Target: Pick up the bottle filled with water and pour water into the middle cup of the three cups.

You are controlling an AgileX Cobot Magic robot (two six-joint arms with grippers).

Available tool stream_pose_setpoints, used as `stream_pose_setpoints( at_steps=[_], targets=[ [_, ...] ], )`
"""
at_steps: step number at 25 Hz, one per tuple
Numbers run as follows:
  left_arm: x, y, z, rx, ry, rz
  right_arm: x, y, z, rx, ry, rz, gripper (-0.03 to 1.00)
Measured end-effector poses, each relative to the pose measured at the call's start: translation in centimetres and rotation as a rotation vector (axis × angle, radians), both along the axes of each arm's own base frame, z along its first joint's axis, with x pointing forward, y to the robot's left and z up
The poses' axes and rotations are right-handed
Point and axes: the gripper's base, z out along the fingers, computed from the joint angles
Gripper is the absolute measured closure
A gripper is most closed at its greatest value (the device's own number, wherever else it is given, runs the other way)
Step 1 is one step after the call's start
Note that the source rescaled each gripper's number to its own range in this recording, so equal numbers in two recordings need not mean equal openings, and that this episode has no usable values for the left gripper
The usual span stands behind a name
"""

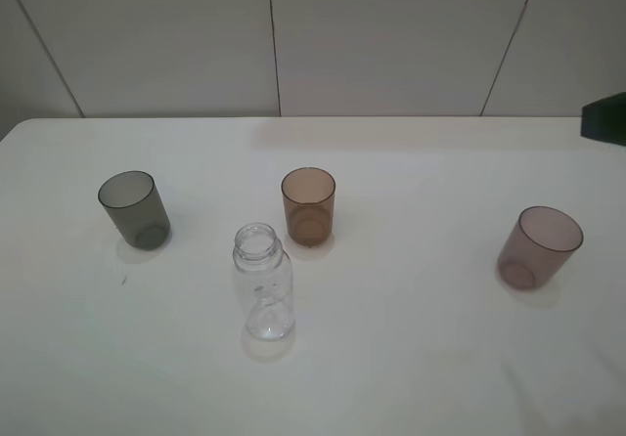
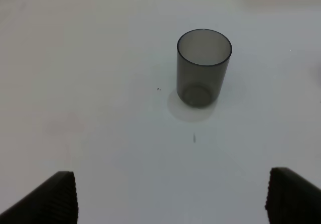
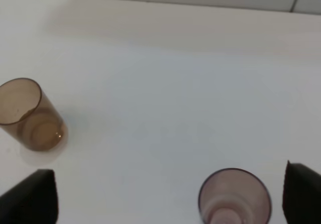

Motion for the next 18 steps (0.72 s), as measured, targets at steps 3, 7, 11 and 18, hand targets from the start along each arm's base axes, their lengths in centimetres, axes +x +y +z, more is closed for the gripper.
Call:
stream_pose_setpoints(
  at_steps=[3,7,11,18],
  targets=[
    [0.0,0.0,0.0,0.0,0.0,0.0,-2.8,-0.7,2.0,-0.011,-0.065,-0.023,0.07],
    [0.0,0.0,0.0,0.0,0.0,0.0,-6.1,-1.1,3.1,-0.02,-0.08,-0.021,0.07],
    [0.0,0.0,0.0,0.0,0.0,0.0,-8.9,-1.4,2.9,-0.02,-0.1,-0.02,0.07],
    [0.0,0.0,0.0,0.0,0.0,0.0,-12.9,-1.9,2.0,-0.007,-0.217,-0.021,0.07]
  ],
)
